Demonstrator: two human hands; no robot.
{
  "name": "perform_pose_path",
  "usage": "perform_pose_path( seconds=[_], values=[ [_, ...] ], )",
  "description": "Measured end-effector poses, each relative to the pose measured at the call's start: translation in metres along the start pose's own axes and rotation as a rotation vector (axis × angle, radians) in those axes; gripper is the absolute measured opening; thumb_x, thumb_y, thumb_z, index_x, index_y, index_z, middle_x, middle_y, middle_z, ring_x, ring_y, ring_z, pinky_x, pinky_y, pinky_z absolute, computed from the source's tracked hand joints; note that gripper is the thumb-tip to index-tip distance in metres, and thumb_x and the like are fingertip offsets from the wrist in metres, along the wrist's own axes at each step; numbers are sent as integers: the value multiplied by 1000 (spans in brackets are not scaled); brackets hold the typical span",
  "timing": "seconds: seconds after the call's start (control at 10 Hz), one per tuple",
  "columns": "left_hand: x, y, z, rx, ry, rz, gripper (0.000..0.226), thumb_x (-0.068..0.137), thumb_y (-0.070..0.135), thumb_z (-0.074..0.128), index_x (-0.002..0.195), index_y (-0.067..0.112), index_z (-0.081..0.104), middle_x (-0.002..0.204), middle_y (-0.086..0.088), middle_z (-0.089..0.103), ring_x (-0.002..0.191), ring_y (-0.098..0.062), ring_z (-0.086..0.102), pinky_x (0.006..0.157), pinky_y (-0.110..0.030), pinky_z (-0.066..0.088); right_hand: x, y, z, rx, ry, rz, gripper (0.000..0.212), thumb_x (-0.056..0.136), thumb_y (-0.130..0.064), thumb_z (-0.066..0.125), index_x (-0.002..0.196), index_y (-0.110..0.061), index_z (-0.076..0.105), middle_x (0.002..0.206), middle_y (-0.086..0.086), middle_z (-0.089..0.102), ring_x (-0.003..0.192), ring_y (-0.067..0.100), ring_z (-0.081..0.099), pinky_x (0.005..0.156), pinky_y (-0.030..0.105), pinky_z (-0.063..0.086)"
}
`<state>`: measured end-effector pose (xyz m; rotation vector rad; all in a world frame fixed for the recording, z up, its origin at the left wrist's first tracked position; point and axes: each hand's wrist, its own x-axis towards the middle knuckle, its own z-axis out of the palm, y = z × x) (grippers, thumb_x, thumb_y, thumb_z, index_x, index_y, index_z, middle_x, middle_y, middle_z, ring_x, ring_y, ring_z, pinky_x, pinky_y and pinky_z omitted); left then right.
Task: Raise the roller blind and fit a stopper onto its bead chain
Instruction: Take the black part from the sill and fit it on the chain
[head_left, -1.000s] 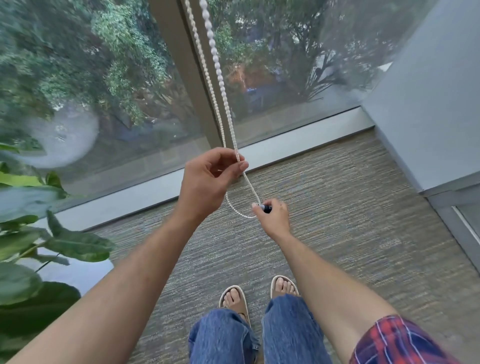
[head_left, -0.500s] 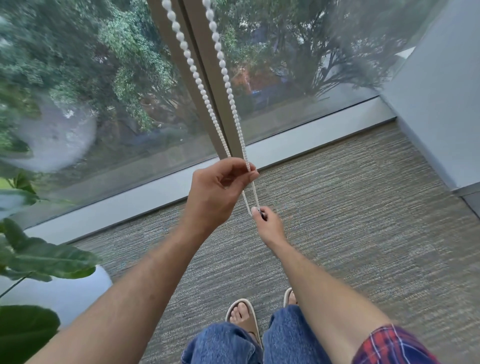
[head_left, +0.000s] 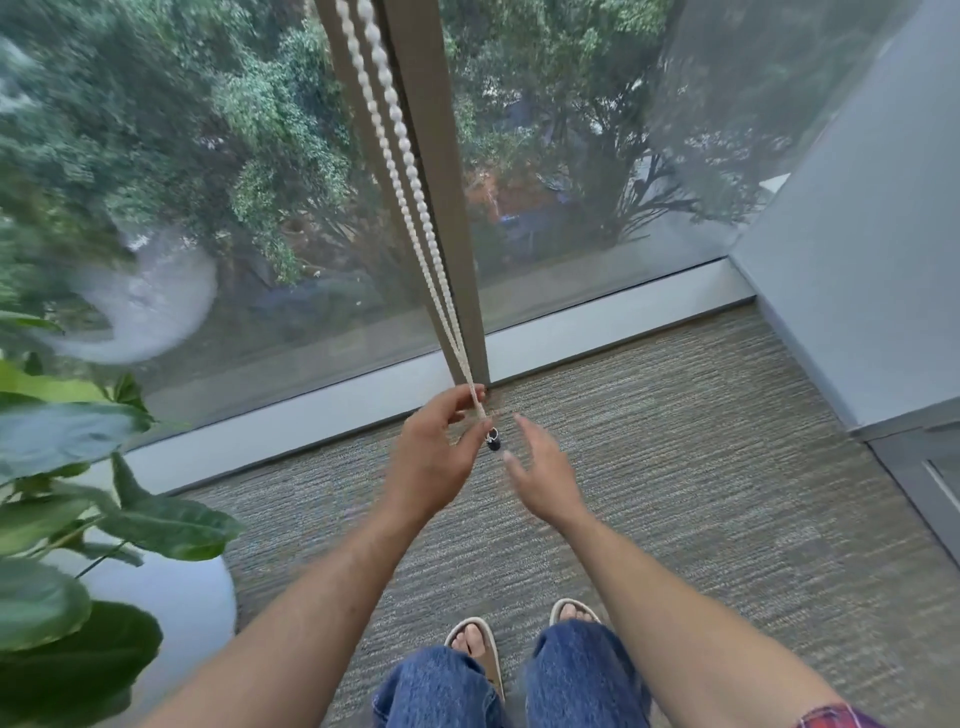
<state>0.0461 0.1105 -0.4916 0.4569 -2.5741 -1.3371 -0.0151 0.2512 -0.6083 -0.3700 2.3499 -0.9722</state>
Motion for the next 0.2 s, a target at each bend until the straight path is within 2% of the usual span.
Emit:
perform_pose_path(
  seconds=[0.1, 0.2],
  values=[
    [-1, 13, -10, 91, 30, -8, 61, 88, 19, 72, 142, 14, 46, 136, -3, 59, 123, -6, 50, 107, -29, 40, -6, -42, -35, -166, 142, -238, 61, 101, -47, 44, 154, -24, 26, 161, -3, 30, 149, 15, 25, 121, 43, 25],
    [1, 30, -26, 128, 58, -7, 66, 87, 16, 72, 145, 11, 42, 143, -6, 53, 132, -16, 47, 112, -32, 35, -9, -90, -71, -236, 310, -446, 60, 101, -44, 46, 151, -14, 33, 157, 7, 39, 147, 22, 32, 118, 44, 31]
  ],
)
